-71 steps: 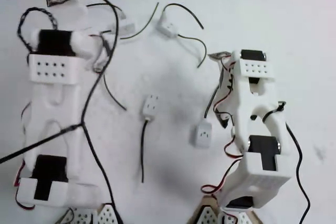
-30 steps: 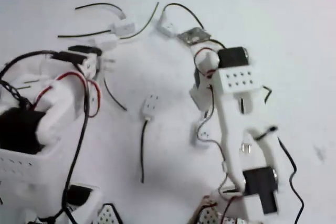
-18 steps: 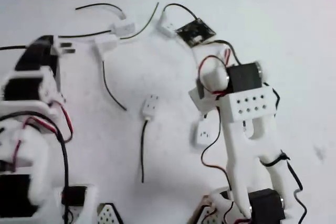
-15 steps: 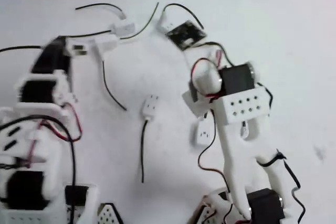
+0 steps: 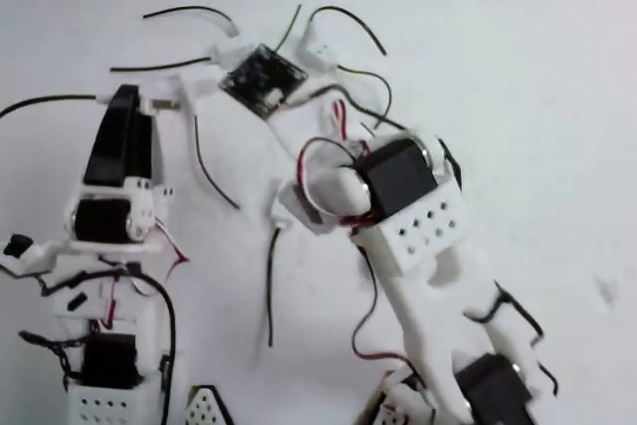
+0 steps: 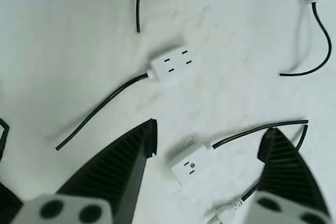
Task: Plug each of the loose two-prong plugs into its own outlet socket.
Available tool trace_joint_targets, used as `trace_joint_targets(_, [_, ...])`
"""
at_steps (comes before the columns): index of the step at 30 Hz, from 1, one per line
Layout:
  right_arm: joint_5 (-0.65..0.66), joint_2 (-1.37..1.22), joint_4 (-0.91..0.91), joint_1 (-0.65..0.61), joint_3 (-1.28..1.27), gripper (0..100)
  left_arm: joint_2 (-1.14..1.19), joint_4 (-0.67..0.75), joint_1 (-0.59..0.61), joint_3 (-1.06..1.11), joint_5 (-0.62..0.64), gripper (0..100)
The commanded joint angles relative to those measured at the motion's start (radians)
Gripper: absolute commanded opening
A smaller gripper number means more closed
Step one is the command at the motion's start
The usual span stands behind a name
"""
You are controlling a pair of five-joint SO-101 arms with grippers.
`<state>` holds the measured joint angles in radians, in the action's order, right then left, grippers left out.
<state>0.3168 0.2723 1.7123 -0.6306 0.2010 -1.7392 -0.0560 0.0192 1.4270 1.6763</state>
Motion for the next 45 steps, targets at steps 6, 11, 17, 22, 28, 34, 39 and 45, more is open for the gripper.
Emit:
trace_joint_targets(6, [-0.048, -0.194, 0.008, -0.139, 0.344, 30.8, -0.081, 0.031, -0.104, 0.046, -0.104, 3])
trace_joint_targets(11, [-0.054, -0.211, 0.010, -0.162, 0.397, 30.8, -0.079, 0.032, -0.097, 0.044, -0.109, 3])
trace_joint_targets(17, [-0.051, -0.266, 0.008, -0.151, 0.466, 30.7, -0.079, 0.032, -0.101, 0.046, -0.109, 3])
trace_joint_targets(22, [-0.049, -0.352, 0.008, -0.139, 0.598, 30.7, -0.079, 0.028, -0.104, 0.046, -0.109, 3])
trace_joint_targets(28, [-0.049, -0.435, 0.007, -0.114, 0.712, 30.7, -0.081, 0.026, -0.105, 0.048, -0.110, 3])
trace_joint_targets(34, [-0.048, -0.529, 0.007, -0.039, 0.867, 30.7, -0.081, 0.025, -0.137, 0.058, -0.110, 3])
trace_joint_targets(39, [-0.052, -0.565, 0.007, -0.035, 0.970, 30.7, -0.081, 0.031, -0.232, 0.098, -0.141, 3])
trace_joint_targets(45, [-0.049, -0.564, 0.007, -0.025, 1.057, 30.7, -0.081, 0.031, -0.271, 0.101, -0.219, 3])
